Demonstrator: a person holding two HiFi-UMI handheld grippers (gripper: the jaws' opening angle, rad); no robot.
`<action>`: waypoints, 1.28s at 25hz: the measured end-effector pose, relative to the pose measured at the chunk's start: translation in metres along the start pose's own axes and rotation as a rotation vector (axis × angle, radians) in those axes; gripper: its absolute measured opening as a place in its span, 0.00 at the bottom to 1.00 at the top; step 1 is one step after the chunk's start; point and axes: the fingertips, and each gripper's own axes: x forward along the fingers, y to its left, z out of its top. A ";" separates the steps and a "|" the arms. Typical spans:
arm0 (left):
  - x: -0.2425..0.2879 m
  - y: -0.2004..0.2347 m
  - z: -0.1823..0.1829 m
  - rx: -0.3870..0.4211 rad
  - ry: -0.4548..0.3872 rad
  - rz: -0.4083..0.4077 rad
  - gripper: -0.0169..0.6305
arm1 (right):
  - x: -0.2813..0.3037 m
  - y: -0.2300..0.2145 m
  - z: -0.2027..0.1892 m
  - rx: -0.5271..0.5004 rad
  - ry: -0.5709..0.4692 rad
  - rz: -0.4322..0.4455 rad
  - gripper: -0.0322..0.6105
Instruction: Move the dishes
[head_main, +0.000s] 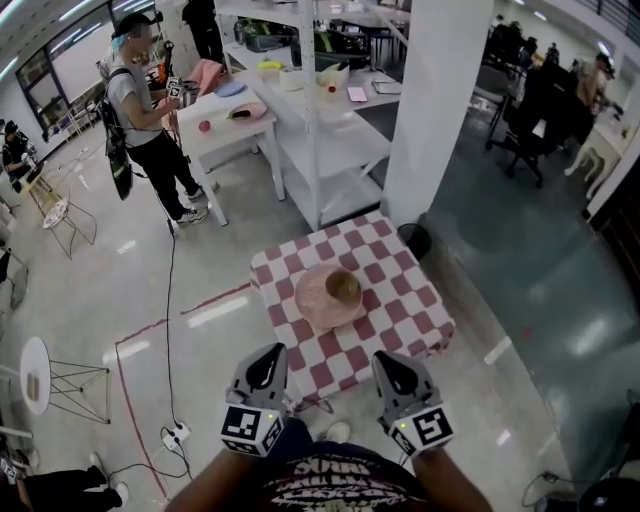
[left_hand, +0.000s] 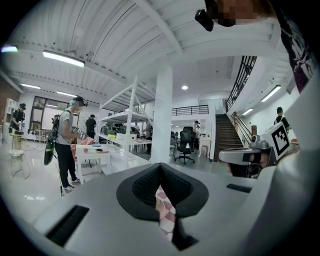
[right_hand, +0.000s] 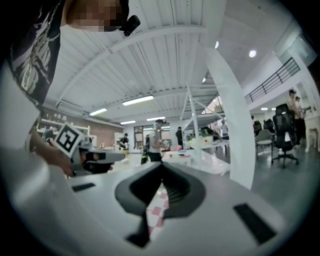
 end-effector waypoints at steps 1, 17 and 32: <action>0.001 0.000 -0.002 -0.003 0.005 -0.002 0.07 | 0.002 0.001 -0.001 0.001 0.004 0.005 0.10; 0.039 0.032 -0.006 -0.005 0.051 -0.080 0.07 | 0.055 -0.006 -0.006 0.032 0.028 -0.031 0.10; 0.109 0.082 0.006 -0.060 0.034 -0.290 0.07 | 0.123 -0.004 0.000 -0.018 0.097 -0.192 0.11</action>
